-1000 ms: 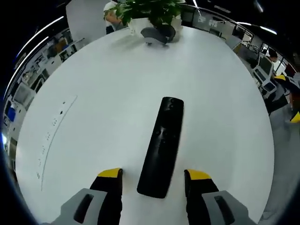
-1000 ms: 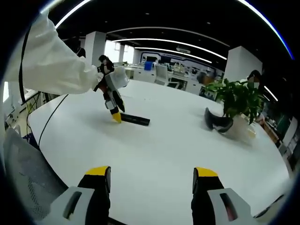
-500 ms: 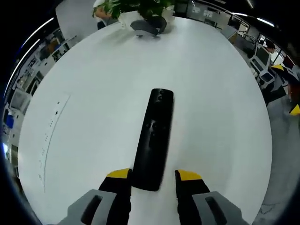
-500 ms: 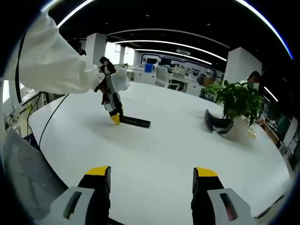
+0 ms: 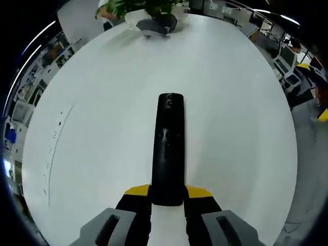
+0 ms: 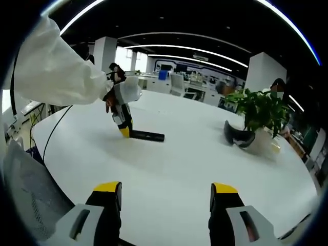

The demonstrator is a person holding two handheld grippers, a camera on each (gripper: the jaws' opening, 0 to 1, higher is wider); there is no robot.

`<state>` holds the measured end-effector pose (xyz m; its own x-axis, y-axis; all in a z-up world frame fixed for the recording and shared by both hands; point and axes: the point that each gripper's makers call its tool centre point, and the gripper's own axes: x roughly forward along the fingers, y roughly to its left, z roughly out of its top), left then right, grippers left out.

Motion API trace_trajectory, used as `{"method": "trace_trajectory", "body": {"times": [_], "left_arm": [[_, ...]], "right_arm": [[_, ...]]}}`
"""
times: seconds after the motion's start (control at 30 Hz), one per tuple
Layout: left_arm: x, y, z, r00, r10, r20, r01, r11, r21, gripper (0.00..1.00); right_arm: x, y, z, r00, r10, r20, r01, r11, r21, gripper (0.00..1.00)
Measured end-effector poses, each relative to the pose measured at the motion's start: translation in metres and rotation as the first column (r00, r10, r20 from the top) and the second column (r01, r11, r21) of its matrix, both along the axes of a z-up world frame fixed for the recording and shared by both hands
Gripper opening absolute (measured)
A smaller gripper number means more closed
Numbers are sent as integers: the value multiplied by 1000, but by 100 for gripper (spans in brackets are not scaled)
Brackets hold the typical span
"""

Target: Press the specified remote control buttons in sequence, fully releasing each button before pressing the next.

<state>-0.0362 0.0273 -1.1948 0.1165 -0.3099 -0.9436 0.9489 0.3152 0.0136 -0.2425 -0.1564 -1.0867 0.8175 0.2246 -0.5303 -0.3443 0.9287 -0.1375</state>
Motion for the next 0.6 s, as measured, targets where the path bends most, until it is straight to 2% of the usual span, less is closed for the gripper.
{"method": "trace_trajectory", "body": {"times": [0.6], "left_arm": [[-28,-5,-2,1000,4,8,-4,1000,5,23]], "right_arm": [[-1,3,1,1000,16,8,-16,1000,7,68]]}}
